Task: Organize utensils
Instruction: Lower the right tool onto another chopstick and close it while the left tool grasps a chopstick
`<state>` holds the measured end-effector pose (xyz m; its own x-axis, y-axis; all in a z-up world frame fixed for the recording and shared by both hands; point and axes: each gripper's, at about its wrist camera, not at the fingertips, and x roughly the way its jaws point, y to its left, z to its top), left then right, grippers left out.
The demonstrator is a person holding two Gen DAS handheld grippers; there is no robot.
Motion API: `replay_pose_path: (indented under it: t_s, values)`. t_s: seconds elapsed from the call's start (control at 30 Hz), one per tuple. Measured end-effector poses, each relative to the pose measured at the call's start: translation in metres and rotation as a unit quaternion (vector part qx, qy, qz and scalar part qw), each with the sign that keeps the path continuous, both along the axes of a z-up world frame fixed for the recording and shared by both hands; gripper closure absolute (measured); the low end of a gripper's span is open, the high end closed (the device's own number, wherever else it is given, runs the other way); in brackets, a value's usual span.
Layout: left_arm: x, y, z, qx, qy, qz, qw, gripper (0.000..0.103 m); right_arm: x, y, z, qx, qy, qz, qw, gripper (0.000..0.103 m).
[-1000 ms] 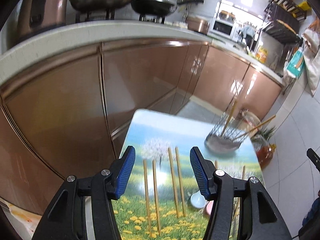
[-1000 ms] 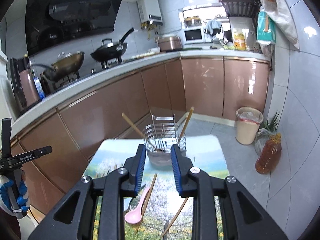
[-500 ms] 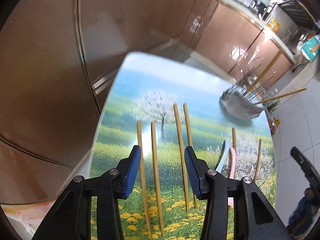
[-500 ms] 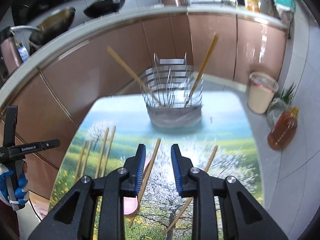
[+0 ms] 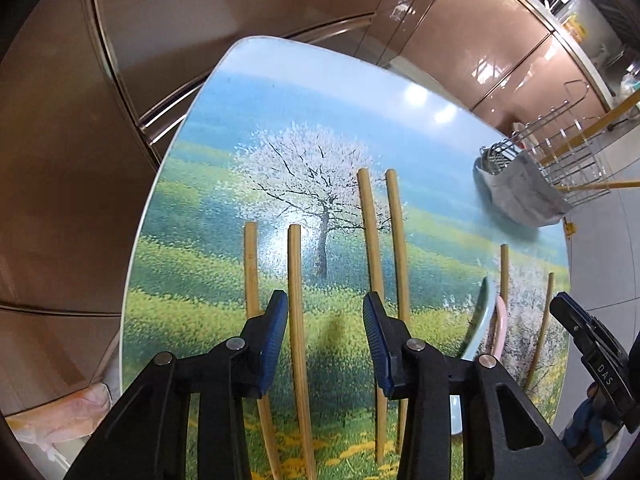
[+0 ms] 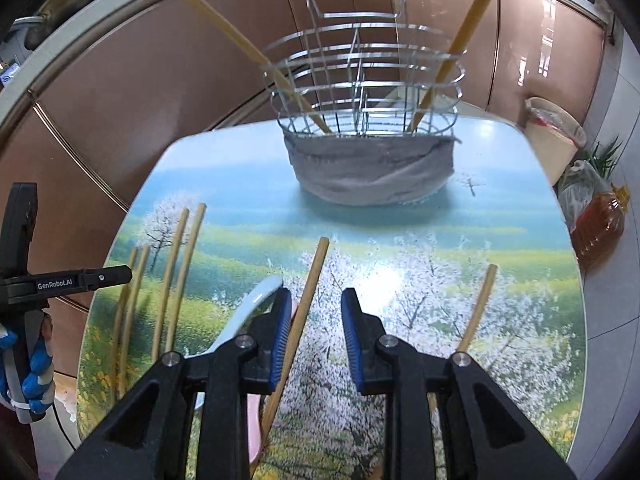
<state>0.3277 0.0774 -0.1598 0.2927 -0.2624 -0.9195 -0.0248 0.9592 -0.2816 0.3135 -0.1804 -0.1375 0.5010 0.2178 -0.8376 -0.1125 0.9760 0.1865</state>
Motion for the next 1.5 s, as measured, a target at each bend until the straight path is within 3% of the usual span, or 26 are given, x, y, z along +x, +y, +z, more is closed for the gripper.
replay_pose_path:
  t_s: [0.47, 0.83, 0.93, 1.5]
  values:
    - [0.011, -0.003, -0.011, -0.001, 0.013, -0.005, 0.9999, 0.07, 0.033, 0.015, -0.034, -0.006, 0.036, -0.001, 0.999, 0.081]
    - [0.012, -0.001, -0.013, 0.008, 0.015, -0.002, 0.9999, 0.071, 0.041, 0.025, -0.043, -0.02, 0.046, 0.006, 0.999, 0.082]
    - [0.011, -0.002, -0.014, 0.012, 0.018, -0.004, 0.9998, 0.071, 0.044, 0.03, -0.047, -0.026, 0.048, 0.007, 0.999, 0.089]
    - [0.011, -0.016, -0.022, 0.002, 0.05, 0.01, 0.9987, 0.095, 0.039, 0.019, -0.048, -0.039, 0.063, 0.016, 0.997, 0.093]
